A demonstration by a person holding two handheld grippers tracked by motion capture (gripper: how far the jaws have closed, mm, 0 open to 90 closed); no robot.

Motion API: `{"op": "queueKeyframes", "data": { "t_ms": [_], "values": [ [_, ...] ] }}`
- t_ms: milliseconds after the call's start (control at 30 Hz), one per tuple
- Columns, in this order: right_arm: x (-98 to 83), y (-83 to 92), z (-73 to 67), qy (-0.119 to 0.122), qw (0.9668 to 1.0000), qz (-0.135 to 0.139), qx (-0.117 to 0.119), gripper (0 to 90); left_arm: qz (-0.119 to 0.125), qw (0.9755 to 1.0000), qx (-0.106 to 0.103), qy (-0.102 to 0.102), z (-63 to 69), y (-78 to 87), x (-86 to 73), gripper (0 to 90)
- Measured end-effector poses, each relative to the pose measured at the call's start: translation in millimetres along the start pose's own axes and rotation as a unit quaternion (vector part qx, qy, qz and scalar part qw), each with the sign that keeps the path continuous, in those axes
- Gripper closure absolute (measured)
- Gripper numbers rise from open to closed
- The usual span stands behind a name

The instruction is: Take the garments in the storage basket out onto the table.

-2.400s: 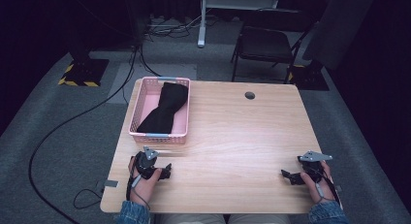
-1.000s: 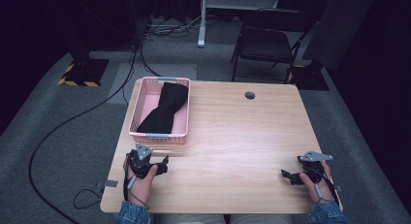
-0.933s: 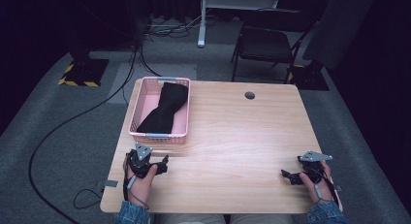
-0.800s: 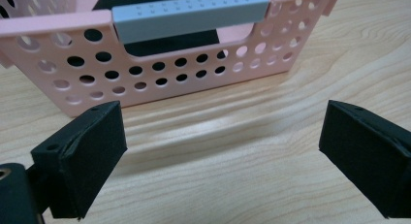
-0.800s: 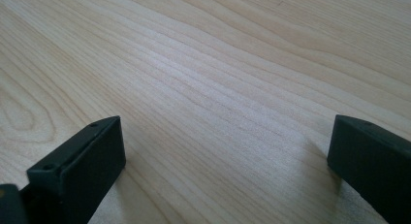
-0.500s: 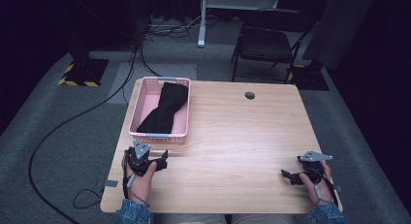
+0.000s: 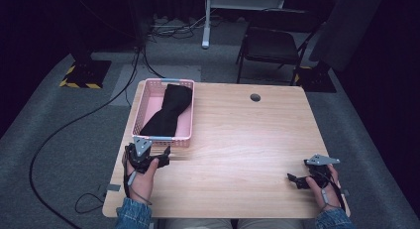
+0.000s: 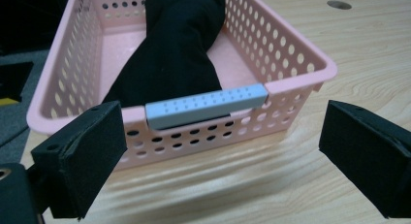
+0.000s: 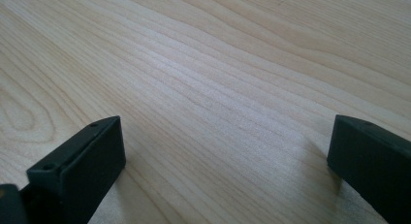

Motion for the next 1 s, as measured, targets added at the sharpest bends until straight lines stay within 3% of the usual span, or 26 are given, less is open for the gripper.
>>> {"op": "queueKeyframes", "data": {
  "t_ms": [300,1000],
  "values": [
    [0.0,0.0,0.0,0.000,1.0000,0.000,0.000,0.1,0.007,0.9999,-0.004,0.012,-4.7,-4.1,12.0,2.4],
    [0.0,0.0,0.0,0.000,1.0000,0.000,0.000,0.1,0.009,0.9998,-0.016,0.010,-8.9,-16.5,40.2,2.4]
  ]
}}
Point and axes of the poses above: each handheld gripper's, and its own axes: y roughly backward along the jaws, x roughly out of its top, z roughly to its right, the point moved 2 cm from there along -y, roughly forward along the jaws
